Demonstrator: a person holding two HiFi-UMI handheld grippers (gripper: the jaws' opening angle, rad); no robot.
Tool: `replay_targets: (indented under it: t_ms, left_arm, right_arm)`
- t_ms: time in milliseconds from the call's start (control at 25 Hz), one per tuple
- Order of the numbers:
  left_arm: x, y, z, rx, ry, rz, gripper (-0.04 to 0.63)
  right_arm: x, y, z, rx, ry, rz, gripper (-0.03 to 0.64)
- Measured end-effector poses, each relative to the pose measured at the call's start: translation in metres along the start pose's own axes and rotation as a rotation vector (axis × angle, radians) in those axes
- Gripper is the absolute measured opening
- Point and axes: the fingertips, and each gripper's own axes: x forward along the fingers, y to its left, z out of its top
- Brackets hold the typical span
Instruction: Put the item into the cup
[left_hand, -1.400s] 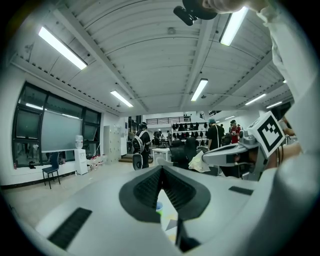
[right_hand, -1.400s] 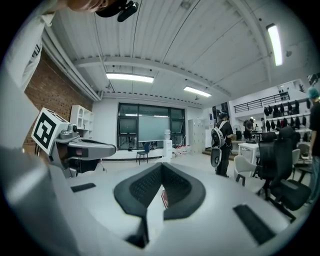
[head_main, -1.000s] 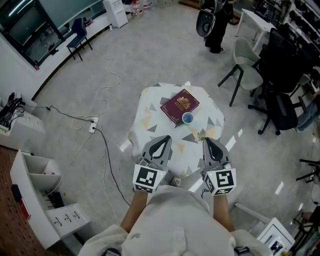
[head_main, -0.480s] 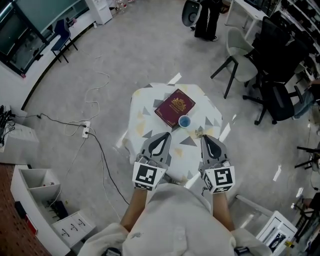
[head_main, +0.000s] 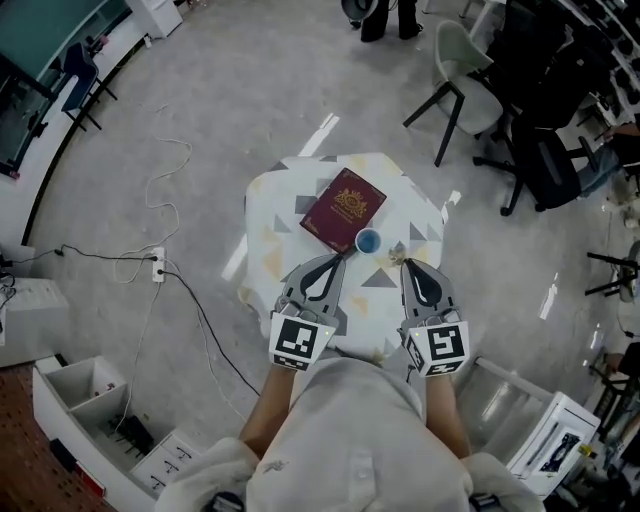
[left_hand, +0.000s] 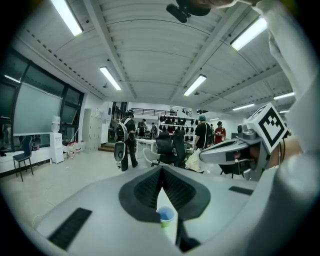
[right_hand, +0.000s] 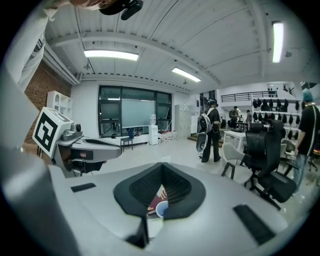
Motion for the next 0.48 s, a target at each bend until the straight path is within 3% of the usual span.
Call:
replay_targets:
  t_ms: [480]
  left_arm:
    - [0.042,0.026,-0.035,-0.041,0.064,-0.121,0.012]
  right_arm:
    - [0.044,-0.002,-0.032,0.015,0.108,-0.07,0.005]
